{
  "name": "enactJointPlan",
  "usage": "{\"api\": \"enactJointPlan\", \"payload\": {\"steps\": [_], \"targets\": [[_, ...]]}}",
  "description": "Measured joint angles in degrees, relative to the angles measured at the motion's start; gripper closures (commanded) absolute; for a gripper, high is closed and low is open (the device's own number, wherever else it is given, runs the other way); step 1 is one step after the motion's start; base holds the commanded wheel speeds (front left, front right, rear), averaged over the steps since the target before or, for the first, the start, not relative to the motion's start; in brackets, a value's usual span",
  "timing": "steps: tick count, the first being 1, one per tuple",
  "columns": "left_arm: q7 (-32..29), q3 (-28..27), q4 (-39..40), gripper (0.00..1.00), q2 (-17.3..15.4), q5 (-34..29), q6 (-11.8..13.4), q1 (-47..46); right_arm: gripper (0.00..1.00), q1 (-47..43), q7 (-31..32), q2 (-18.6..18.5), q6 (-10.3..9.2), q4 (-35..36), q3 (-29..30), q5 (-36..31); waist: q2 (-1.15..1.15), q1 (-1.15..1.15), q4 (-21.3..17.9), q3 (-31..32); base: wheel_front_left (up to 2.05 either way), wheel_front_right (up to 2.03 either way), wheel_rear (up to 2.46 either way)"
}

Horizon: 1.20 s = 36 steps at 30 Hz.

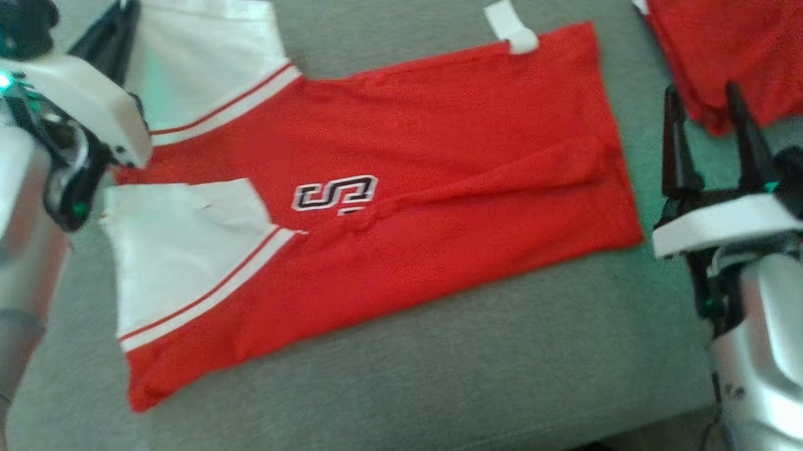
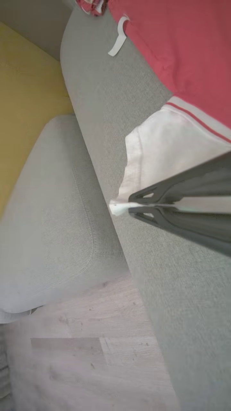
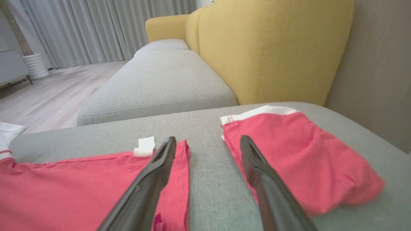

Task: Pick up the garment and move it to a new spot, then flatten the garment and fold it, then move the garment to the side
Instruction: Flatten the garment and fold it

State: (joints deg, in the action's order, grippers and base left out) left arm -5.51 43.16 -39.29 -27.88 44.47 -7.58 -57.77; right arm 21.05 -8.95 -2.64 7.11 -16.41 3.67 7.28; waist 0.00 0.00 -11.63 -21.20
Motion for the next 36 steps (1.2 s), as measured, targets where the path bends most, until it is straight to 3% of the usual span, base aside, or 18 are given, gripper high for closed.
{"api": "enactJointPlan", "payload": {"steps": [4, 6, 8, 12, 17, 23, 25, 31, 36], "targets": [[1.89, 1.33, 3.77, 1.00, 0.41, 0.40, 0.00, 2.41, 0.00, 3.42, 7.88, -0.09, 0.00, 0.33, 3.89, -3.79, 0.00, 0.00, 3.70, 1.24, 0.00, 0.00, 0.00], [2.41, 1.98, 6.86, 1.00, 0.76, 0.34, 0.11, 3.88, 0.00, 6.92, 14.64, -1.14, 0.00, -1.38, 5.02, -5.64, 0.00, 0.00, 6.26, 1.77, 0.00, 0.00, 0.00], [2.50, 2.24, 7.93, 1.00, 0.79, 0.33, 0.36, 4.29, 0.00, 8.29, 16.72, -1.71, 0.00, -2.53, 5.11, -6.21, 0.00, 0.00, 7.02, 1.84, 0.00, 0.00, 0.00], [2.55, 3.10, 12.22, 1.00, 0.91, -0.10, 1.16, 5.13, 0.00, 14.35, 23.94, -3.65, 0.00, -9.82, 5.82, -6.92, 0.00, 0.00, 9.46, 1.34, 0.00, 0.00, 0.00], [1.66, 3.76, 16.38, 1.00, 1.27, -0.18, 2.11, 5.26, 0.00, 19.83, 27.58, -6.38, 0.00, -20.05, 5.92, -9.36, 0.00, 0.01, 11.34, -0.61, 0.00, 0.00, 0.00], [0.94, 3.88, 18.55, 1.00, 1.52, -0.26, 2.89, 5.20, 0.00, 25.28, 26.93, -8.88, 0.00, -28.83, 4.92, -12.68, 0.00, 0.01, 13.07, -3.03, 0.00, 0.00, 0.00], [0.94, 3.88, 18.61, 1.00, 1.51, -0.26, 3.05, 5.12, 1.00, 27.43, 26.75, -9.64, 0.00, -31.11, 3.85, -13.58, 0.00, 0.01, 13.42, -3.62, 0.00, 0.00, 0.00], [1.09, 3.50, 17.33, 1.00, 1.16, -0.87, 4.23, 4.22, 1.00, 30.42, 21.47, -9.66, 0.00, -35.72, 2.43, -13.22, 0.00, 0.01, 12.85, -3.94, 0.00, 0.00, 0.00], [3.13, 1.90, 14.43, 1.00, 0.66, -1.62, 6.08, 1.83, 1.00, 33.62, 17.50, -9.58, 0.00, -37.52, -0.69, -8.59, 0.00, 0.01, 11.69, -3.71, 0.00, 0.00, 0.00]]}}
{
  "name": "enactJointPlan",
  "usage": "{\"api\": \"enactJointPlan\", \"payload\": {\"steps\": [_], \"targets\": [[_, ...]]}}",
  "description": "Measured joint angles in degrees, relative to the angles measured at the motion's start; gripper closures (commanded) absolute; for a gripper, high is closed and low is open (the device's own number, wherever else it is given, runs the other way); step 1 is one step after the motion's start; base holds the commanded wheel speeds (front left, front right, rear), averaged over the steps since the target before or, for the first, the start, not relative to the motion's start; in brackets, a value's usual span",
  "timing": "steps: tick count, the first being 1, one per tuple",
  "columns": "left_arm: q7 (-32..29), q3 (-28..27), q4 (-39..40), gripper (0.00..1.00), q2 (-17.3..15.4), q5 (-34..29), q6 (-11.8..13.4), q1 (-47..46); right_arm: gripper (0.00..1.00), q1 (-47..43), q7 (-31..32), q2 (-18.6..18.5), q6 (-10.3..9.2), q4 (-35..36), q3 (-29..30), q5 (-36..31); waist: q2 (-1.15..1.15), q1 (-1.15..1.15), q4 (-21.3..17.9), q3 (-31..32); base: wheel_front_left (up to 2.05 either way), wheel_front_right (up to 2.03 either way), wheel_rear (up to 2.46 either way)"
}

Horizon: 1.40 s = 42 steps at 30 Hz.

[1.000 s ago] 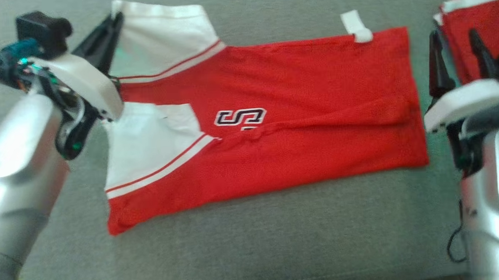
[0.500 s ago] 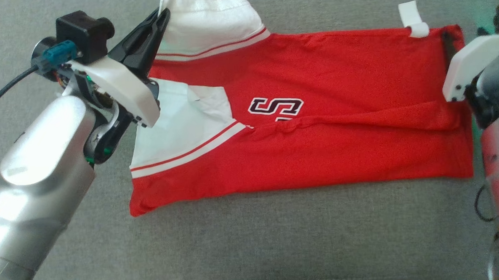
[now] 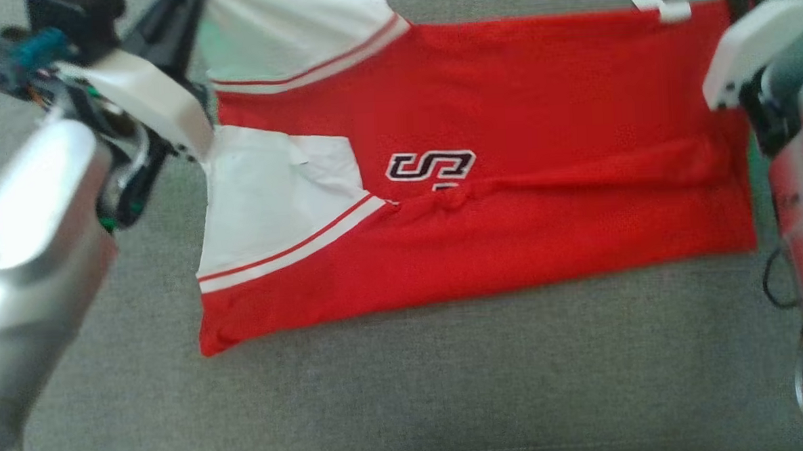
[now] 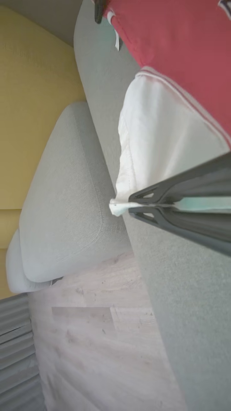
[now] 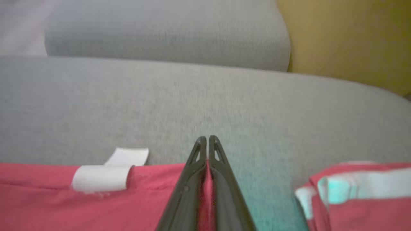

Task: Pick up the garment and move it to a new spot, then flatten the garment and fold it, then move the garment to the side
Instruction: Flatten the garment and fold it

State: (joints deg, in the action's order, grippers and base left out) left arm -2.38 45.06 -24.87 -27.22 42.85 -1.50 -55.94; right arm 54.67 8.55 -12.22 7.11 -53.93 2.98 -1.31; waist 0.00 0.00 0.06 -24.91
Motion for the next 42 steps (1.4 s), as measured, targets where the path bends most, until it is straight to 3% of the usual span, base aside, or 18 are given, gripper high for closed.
{"api": "enactJointPlan", "payload": {"steps": [8, 13, 19, 28, 35, 42], "targets": [[5.11, -0.81, -6.77, 1.00, -0.01, -4.14, 0.48, -7.67, 1.00, 8.29, -5.68, -0.33, 0.00, 0.94, -6.47, 10.53, 0.00, 0.00, -1.19, -1.11, 0.00, 0.00, 0.00], [10.15, -0.77, -12.51, 1.00, 1.82, -7.44, 0.33, -13.74, 1.00, 11.24, -9.15, -0.91, 0.00, 0.02, -7.46, 15.34, 0.00, 0.00, -1.42, -1.98, 0.00, 0.00, 0.00], [12.33, 0.24, -19.06, 1.00, 5.27, -7.55, -2.16, -15.22, 1.00, 11.84, -11.15, -1.90, 0.00, -2.77, -10.62, 19.23, 0.00, -0.01, -0.25, -1.80, 0.00, 0.00, 0.00], [13.77, 2.87, -21.32, 1.00, 5.78, -6.35, -4.81, -10.62, 1.00, 7.26, -10.88, -6.00, 0.00, -2.79, -18.34, 27.60, 0.00, 0.00, 1.76, 0.64, 0.00, 0.00, 0.00], [8.60, 7.97, -15.85, 1.00, 2.96, -3.88, -5.66, -2.36, 1.00, 1.47, -6.32, -9.47, 0.00, 0.22, -24.85, 34.18, 0.00, -0.01, 2.35, 3.88, 0.00, 0.00, 0.00], [-2.65, 13.84, -3.64, 1.00, -3.81, 2.77, -6.09, 6.06, 1.00, -4.90, 2.58, -15.48, 0.00, 4.49, -33.06, 40.54, 0.00, -0.02, 2.71, 7.05, 0.00, 0.00, 0.00]]}}
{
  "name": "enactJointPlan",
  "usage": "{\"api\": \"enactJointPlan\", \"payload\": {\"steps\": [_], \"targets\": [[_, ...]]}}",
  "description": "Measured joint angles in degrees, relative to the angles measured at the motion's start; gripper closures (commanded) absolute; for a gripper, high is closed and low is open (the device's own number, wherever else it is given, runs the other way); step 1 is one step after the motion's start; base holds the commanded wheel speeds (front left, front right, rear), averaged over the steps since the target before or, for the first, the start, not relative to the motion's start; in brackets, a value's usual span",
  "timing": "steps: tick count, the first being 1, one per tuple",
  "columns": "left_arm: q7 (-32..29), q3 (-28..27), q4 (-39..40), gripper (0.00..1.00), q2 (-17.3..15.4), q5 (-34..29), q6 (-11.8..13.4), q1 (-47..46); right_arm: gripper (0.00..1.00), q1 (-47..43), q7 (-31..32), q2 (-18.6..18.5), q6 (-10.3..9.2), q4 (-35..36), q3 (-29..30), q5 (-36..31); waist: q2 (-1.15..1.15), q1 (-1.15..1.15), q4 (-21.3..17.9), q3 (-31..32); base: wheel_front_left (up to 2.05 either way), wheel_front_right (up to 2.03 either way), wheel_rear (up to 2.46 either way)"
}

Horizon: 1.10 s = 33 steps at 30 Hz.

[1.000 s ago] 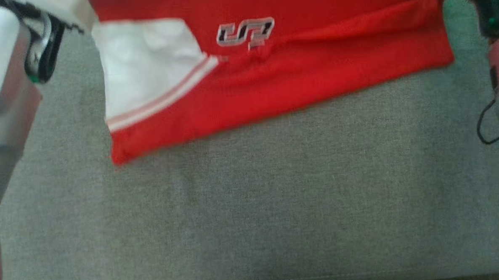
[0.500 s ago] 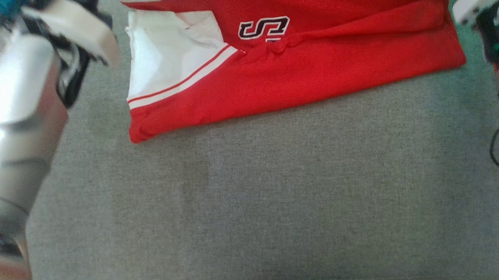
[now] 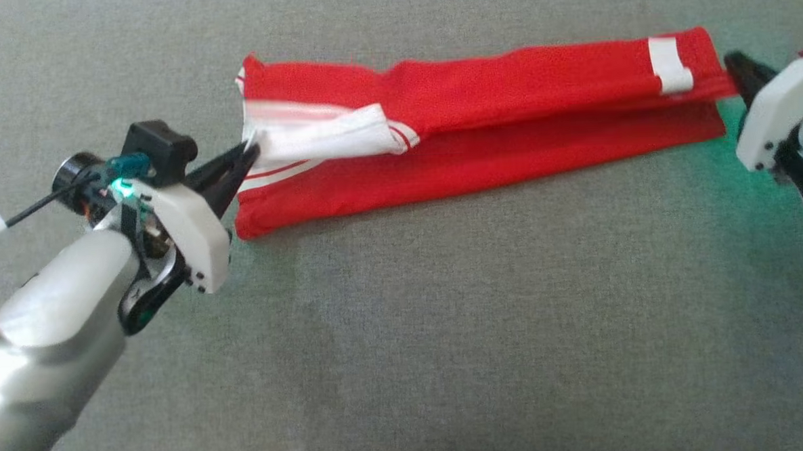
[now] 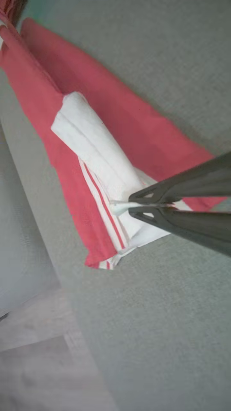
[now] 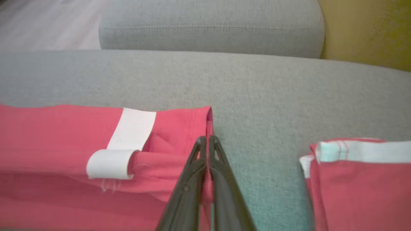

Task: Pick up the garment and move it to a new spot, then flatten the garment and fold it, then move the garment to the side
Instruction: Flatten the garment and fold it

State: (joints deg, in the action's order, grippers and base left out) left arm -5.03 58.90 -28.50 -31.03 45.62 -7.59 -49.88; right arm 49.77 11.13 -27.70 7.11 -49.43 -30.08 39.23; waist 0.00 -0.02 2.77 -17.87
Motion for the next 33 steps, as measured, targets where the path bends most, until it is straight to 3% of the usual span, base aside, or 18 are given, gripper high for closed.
{"api": "enactJointPlan", "payload": {"steps": [5, 13, 14, 15, 16, 23, 30, 33], "targets": [[-5.08, 1.58, 5.45, 1.00, -3.36, 1.63, 0.05, 1.05, 1.00, -1.26, 5.21, -2.64, 0.00, 1.44, -4.03, 2.65, 0.00, 0.01, -0.17, 0.74, 0.00, 0.00, 0.00], [-7.10, 4.23, 7.35, 1.00, -4.24, -1.09, 2.35, 1.30, 1.00, -1.20, 6.70, -3.43, 0.00, 3.21, -8.10, 4.38, 0.00, 0.02, -1.07, -0.22, 0.00, 0.00, 0.00], [-7.08, 4.27, 7.16, 1.00, -4.22, -1.43, 2.59, 1.44, 0.84, -1.18, 6.98, -3.42, 0.00, 3.12, -8.26, 4.63, 0.00, 0.02, -1.18, -0.34, 0.00, 0.00, 0.00], [-6.95, 4.28, 6.81, 0.51, -4.14, -1.59, 3.04, 1.59, 0.00, -1.18, 6.94, -3.37, 0.00, 2.90, -8.22, 4.69, 0.00, 0.02, -1.27, -0.40, 0.00, 0.00, 0.00], [-6.66, 4.32, 6.31, 0.00, -4.03, -1.99, 3.30, 1.68, 0.00, -1.15, 6.97, -3.26, 0.00, 2.45, -8.11, 5.25, 0.00, 0.02, -1.35, -0.39, 0.00, 0.00, 0.00], [0.21, 1.52, 3.13, 0.00, -1.20, -2.31, 8.16, 1.75, 0.00, 0.76, -0.05, -2.81, 0.00, 1.54, -3.36, 7.62, 0.00, 0.02, -1.62, 1.08, 0.00, 0.00, 0.00], [15.15, -8.36, 1.80, 0.00, 3.82, 1.57, 15.19, 1.71, 0.00, 2.48, -16.67, 2.23, 0.00, 4.00, 4.02, 8.78, 0.00, 0.02, -1.65, 4.06, 0.00, 0.00, 0.00], [18.66, -12.55, 2.37, 0.00, 6.08, 3.00, 17.60, 2.22, 0.00, 1.47, -23.30, 5.27, -0.01, 4.88, 7.03, 8.42, 0.00, 0.02, -1.62, 5.47, 0.00, 0.00, 0.00]]}}
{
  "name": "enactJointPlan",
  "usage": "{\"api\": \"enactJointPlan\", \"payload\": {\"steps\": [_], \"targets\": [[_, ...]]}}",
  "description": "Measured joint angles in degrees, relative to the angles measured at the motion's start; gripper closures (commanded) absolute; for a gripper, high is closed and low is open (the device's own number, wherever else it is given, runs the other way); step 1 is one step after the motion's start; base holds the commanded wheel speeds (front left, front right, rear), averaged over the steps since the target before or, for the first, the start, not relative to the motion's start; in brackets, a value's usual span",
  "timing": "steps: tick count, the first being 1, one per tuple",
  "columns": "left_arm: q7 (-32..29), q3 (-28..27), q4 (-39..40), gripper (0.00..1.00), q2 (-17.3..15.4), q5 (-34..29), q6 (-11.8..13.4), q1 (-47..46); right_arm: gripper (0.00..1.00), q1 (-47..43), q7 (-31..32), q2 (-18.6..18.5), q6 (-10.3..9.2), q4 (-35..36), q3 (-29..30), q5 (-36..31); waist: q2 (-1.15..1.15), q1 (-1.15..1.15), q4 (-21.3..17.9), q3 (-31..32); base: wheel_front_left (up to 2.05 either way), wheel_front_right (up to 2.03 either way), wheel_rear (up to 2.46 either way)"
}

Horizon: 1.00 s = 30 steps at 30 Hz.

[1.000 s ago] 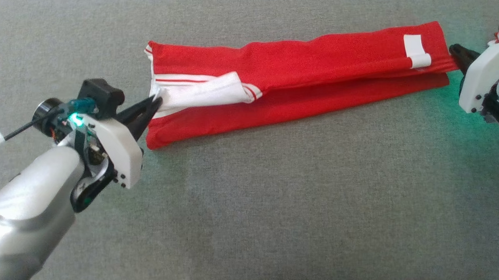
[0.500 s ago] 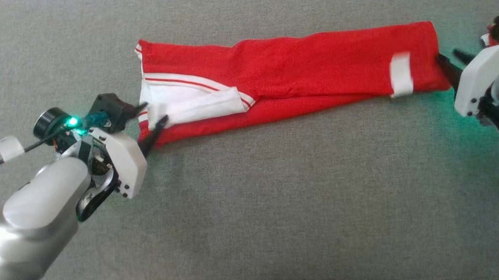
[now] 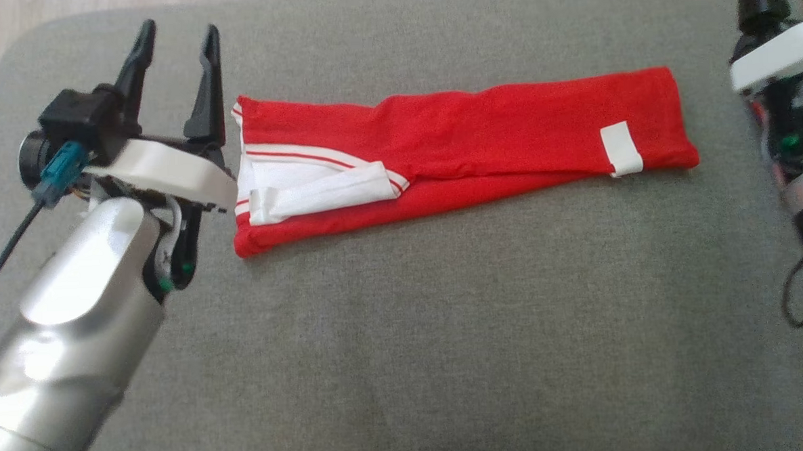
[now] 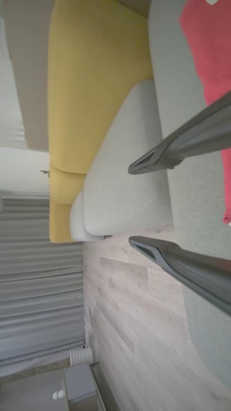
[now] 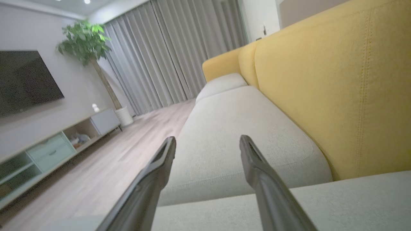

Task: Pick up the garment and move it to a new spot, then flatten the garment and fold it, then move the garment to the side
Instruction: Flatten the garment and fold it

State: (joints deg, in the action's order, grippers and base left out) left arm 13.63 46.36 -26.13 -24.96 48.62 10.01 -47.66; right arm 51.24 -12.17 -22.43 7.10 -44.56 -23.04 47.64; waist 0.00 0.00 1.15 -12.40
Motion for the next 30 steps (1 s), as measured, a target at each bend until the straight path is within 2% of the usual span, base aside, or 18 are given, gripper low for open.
{"api": "enactJointPlan", "payload": {"steps": [4, 6, 10, 13, 16, 19, 24, 26, 27, 30], "targets": [[0.82, -6.94, 3.22, 0.00, 2.60, 0.10, 2.79, 5.09, 0.00, -5.43, -2.22, 3.92, 0.00, 3.10, 4.58, -5.24, 0.00, -0.01, 0.04, 1.68, 0.00, 0.00, 0.00], [0.83, -11.92, 6.00, 0.00, 4.04, -1.53, 3.69, 9.39, 0.00, -9.68, -2.22, 6.58, 0.01, 6.88, 10.03, -8.84, 0.00, -0.01, -0.03, 2.09, 0.00, 0.00, 0.00], [0.85, -19.94, 9.27, 0.00, 7.99, -6.21, 3.59, 19.76, 0.00, -20.07, -2.31, 13.78, 0.00, 15.32, 17.69, -17.06, 0.00, -0.01, -0.25, 2.72, 0.00, 0.00, 0.00], [0.86, -24.68, 9.92, 0.00, 11.38, -9.39, 2.59, 27.54, 0.00, -28.50, -2.30, 17.92, 0.00, 19.26, 18.97, -22.27, 0.00, -0.01, -0.42, 3.13, 0.00, 0.00, 0.00], [0.89, -27.36, 9.83, 0.00, 14.25, -12.69, 0.57, 32.94, 0.00, -34.42, -2.30, 18.89, 0.00, 21.28, 19.50, -24.76, 0.00, -0.01, -0.55, 3.03, 0.00, 0.00, 0.00], [0.89, -30.10, 9.57, 0.00, 16.23, -15.28, -1.42, 34.10, 0.00, -35.91, -2.30, 18.93, 0.00, 22.01, 19.65, -25.86, 0.00, -0.01, -0.40, 2.51, 0.00, 0.00, 0.00], [0.90, -32.00, 9.20, 0.00, 17.00, -19.11, -3.82, 32.57, 0.00, -34.20, -2.30, 19.05, 0.00, 22.16, 20.27, -28.48, 0.00, 0.00, 0.07, 1.05, 0.00, 0.00, 0.00], [0.90, -32.83, 8.75, 0.00, 17.64, -20.24, -4.76, 31.24, 0.00, -32.15, -0.57, 19.24, 0.00, 20.13, 22.38, -30.66, 0.00, 0.00, 0.35, 0.07, 0.00, 0.00, 0.00], [0.90, -33.52, 8.61, 0.00, 18.40, -21.16, -5.58, 29.76, 0.00, -29.61, 2.21, 19.24, 0.00, 17.15, 25.08, -35.42, 0.00, 0.01, 0.66, -1.09, 0.00, 0.00, 0.00], [0.90, -33.82, 8.60, 0.00, 19.14, -22.06, -6.56, 28.39, 0.00, -26.97, 3.98, 19.24, 0.00, 14.75, 28.20, -38.07, 0.00, 0.01, 1.05, -2.28, 0.00, 0.00, 0.00]]}}
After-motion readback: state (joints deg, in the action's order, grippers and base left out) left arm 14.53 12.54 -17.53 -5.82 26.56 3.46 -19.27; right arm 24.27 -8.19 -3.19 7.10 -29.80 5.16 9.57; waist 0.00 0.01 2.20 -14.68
